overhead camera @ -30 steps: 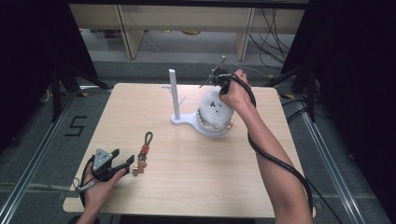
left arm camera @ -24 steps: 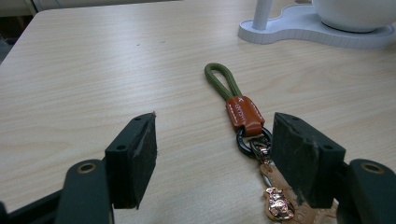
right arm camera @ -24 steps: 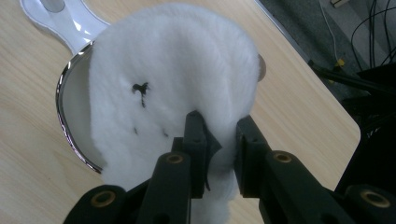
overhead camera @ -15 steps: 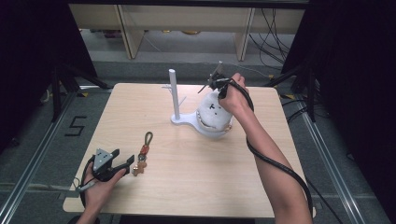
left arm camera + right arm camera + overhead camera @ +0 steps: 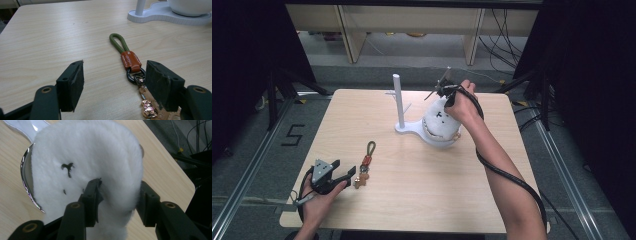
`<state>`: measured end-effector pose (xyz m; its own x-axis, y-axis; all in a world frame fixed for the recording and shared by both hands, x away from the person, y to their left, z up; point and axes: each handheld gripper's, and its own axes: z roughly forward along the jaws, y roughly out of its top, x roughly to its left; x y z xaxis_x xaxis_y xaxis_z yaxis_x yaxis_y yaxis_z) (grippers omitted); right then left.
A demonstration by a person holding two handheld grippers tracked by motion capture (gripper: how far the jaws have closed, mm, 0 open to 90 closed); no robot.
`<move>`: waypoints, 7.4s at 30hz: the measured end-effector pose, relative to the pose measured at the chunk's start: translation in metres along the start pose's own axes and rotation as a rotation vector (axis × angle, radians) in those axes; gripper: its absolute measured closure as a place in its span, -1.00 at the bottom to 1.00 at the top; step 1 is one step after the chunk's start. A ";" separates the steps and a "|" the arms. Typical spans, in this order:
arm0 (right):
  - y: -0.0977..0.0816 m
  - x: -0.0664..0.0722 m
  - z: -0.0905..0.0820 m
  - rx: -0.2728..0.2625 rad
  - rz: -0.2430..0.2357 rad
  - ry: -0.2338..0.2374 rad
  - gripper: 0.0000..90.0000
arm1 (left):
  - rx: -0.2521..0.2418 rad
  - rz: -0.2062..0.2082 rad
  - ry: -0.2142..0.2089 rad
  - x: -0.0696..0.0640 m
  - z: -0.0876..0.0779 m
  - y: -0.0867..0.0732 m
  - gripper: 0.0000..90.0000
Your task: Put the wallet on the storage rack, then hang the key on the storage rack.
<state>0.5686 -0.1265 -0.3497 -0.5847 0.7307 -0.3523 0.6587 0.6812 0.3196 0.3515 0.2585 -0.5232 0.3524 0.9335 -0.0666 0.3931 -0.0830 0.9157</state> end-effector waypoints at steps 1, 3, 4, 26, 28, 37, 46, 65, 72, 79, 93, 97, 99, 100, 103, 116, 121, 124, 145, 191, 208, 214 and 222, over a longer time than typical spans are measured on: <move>0.000 0.000 0.001 0.001 0.001 0.000 0.25 | 0.000 0.000 -0.001 0.000 0.000 0.000 -0.31; -0.001 0.000 0.000 -0.006 0.019 -0.003 0.15 | 0.000 0.001 0.000 0.000 0.000 0.000 -0.31; -0.001 -0.001 0.000 -0.013 0.025 0.003 0.11 | 0.000 0.001 0.000 0.000 0.000 0.000 -0.31; -0.013 -0.010 -0.015 -0.040 0.156 0.059 -0.20 | 0.000 -0.001 0.000 0.000 0.000 0.000 -0.32; -0.017 -0.011 -0.015 -0.032 0.161 0.072 -0.21 | 0.001 0.000 0.001 0.000 0.000 0.000 -0.32; -0.042 -0.017 -0.019 -0.043 0.205 0.124 -0.23 | 0.008 0.000 0.001 0.000 0.000 0.000 -0.32; -0.081 -0.013 -0.019 -0.037 0.275 0.165 -0.23 | 0.019 0.003 0.006 -0.002 -0.001 0.000 -0.33; -0.153 -0.003 0.003 0.003 0.381 0.194 -0.20 | 0.030 -0.010 0.012 0.000 -0.001 -0.001 -0.34; -0.173 0.004 0.016 0.061 0.404 0.241 -0.16 | 0.038 -0.002 0.010 -0.001 0.001 0.000 -0.34; -0.184 0.009 0.014 0.044 0.435 0.251 -0.13 | 0.059 -0.002 -0.001 0.002 0.000 0.006 -0.32; -0.199 0.022 0.022 0.066 0.419 0.287 -0.14 | 0.292 0.053 -0.087 0.002 0.004 0.040 -0.23; -0.204 0.021 0.021 0.074 0.405 0.277 -0.14 | 0.421 0.056 -0.114 0.000 0.016 0.053 -0.16; -0.204 0.021 0.019 0.068 0.419 0.279 -0.14 | 0.464 0.036 -0.121 -0.002 0.023 0.058 -0.14; -0.204 0.021 0.018 0.076 0.422 0.297 -0.14 | 0.489 0.015 -0.120 -0.003 0.027 0.060 -0.14; -0.205 0.022 0.016 0.063 0.426 0.302 -0.14 | 0.552 0.019 -0.124 -0.001 0.033 0.065 -0.13; -0.215 0.025 0.015 0.063 0.453 0.276 -0.14 | 0.696 -0.073 -0.104 -0.005 0.060 0.075 -0.18; -0.224 0.027 0.013 0.022 0.479 0.279 -0.13 | 0.713 -0.075 -0.111 -0.007 0.066 0.077 -0.20; -0.230 0.029 0.012 -0.010 0.497 0.288 -0.13 | 0.714 -0.081 -0.099 -0.008 0.069 0.078 -0.20; -0.250 0.034 0.011 -0.062 0.540 0.279 -0.11 | 0.800 -0.052 -0.106 -0.013 0.087 0.091 -0.19; -0.248 0.036 0.010 -0.084 0.529 0.302 -0.11 | 0.884 0.129 -0.042 -0.034 0.109 0.088 0.48; -0.249 0.036 0.010 -0.089 0.546 0.297 -0.11 | 0.785 0.134 -0.085 -0.022 0.086 0.086 0.50; -0.249 0.036 0.010 -0.088 0.536 0.295 -0.11 | 0.734 0.151 -0.097 -0.015 0.074 0.085 0.50; -0.249 0.037 0.010 -0.087 0.549 0.296 -0.11 | 0.651 0.139 -0.107 -0.008 0.065 0.078 0.50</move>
<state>0.3878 -0.2697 -0.4515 -0.2872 0.9479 0.1381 0.8665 0.1957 0.4592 0.4340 0.2217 -0.4770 0.5061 0.8618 -0.0350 0.7576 -0.4248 0.4956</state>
